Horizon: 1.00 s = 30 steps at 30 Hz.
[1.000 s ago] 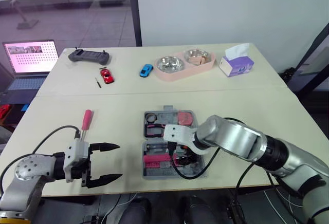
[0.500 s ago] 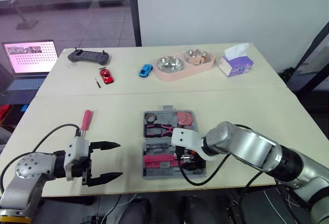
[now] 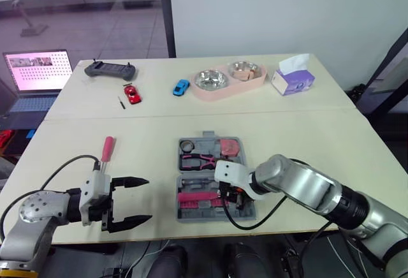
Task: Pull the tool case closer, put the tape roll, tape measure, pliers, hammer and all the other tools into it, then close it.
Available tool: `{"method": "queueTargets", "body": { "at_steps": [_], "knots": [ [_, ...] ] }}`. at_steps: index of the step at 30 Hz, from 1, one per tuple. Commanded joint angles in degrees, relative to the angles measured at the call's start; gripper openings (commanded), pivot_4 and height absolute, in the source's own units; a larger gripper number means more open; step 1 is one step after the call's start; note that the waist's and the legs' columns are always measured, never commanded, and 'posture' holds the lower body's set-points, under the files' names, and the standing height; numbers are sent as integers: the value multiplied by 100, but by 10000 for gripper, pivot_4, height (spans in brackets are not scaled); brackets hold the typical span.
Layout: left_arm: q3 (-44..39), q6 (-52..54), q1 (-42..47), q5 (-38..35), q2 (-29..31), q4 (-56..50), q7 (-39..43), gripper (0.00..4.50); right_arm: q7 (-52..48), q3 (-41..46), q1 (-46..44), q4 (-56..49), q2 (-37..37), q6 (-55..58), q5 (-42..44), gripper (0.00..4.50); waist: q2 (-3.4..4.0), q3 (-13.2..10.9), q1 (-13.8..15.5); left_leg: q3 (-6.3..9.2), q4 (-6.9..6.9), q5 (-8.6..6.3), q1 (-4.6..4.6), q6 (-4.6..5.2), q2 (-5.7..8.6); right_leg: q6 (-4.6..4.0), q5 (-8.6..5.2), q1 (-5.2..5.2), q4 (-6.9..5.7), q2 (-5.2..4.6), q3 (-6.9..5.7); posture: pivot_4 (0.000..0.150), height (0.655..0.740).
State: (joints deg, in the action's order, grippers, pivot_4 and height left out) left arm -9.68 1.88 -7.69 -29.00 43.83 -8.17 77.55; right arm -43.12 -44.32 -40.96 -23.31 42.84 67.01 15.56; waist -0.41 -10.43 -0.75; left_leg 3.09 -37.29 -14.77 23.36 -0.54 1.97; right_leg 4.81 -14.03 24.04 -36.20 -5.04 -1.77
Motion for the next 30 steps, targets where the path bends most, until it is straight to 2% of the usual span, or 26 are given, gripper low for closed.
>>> {"method": "queueTargets", "body": {
  "at_steps": [1,9,18,22,25,30],
  "knots": [
    [-65,10,-32,-102,54,-196,-4,45000,-142,-24,75,43,64,-118,-133,194,-1,0,13,1,0,0,0,0,0,0,0,0,0,0,0,1500,7400],
    [-80,55,-46,-107,58,-236,-27,45000,-588,200,-210,-399,246,-140,-148,194,0,0,10,0,-3,0,1,0,4,-1,0,-2,1,-1,0,1500,7400],
    [-32,73,52,-68,46,-196,-53,45000,-959,540,-883,-646,354,516,122,194,0,0,5,1,-1,0,1,0,-1,0,0,2,-1,-1,-1,1500,7400],
    [-60,112,37,-88,27,-230,-109,45000,-666,1343,-454,-100,631,615,90,194,0,0,39,1,0,0,2,0,7,0,0,-1,2,-4,0,1500,7400],
    [-100,141,-9,-94,38,-271,-139,45000,-30,2555,187,206,324,1097,100,194,-5,3,34,-4,-3,0,2,0,13,0,1,-6,7,-22,2,1500,7400],
    [-182,149,-142,-127,76,-319,-145,45000,821,4526,1154,-406,-549,2393,63,194,-3,3,22,-5,6,0,2,0,7,2,2,2,2,-20,6,1500,7400]
  ]
}}
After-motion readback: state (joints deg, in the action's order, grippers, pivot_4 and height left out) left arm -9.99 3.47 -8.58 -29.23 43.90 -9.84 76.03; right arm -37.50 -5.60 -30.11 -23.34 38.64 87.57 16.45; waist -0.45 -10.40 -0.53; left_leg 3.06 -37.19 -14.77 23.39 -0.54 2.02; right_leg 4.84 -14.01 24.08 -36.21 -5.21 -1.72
